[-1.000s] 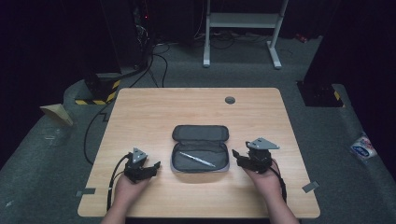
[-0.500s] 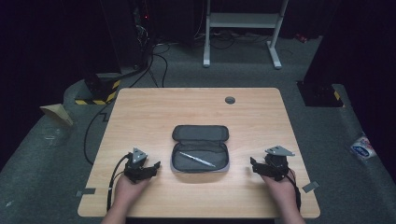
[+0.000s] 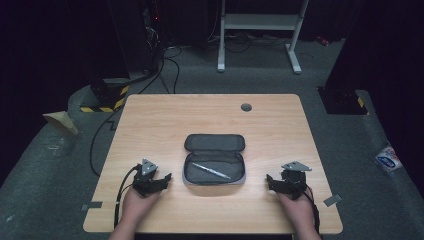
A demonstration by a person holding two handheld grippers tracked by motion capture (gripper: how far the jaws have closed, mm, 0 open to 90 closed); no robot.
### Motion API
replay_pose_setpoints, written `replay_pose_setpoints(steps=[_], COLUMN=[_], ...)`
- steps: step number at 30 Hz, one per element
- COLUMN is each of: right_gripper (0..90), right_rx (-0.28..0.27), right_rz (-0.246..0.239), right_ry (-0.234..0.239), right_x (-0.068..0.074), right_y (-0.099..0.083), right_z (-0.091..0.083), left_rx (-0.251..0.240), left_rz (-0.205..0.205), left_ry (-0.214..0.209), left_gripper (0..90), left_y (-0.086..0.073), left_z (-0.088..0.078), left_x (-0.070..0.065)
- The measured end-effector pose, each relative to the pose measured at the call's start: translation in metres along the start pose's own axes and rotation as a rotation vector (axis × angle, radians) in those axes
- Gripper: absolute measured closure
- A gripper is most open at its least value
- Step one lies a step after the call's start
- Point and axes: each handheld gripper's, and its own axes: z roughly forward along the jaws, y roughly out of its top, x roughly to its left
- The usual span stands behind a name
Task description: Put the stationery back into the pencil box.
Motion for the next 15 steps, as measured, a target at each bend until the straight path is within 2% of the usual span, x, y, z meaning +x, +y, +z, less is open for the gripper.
replay_pose_setpoints(steps=[4,15], right_gripper=[17.2,17.2], right_rx=[-0.007,-0.002], right_rz=[-0.012,0.0], right_ry=[-0.001,0.003], right_x=[0.0037,0.0033], right_y=[0.0007,0.0007], right_z=[0.0002,0.0001], left_rx=[0.002,0.003], left_rz=[-0.003,-0.005], left_ry=[-0.004,-0.008], left_gripper=[32.7,32.7], left_y=[0.0,0.0005], left_z=[-0.0001,0.0005], left_x=[0.0004,0.0007])
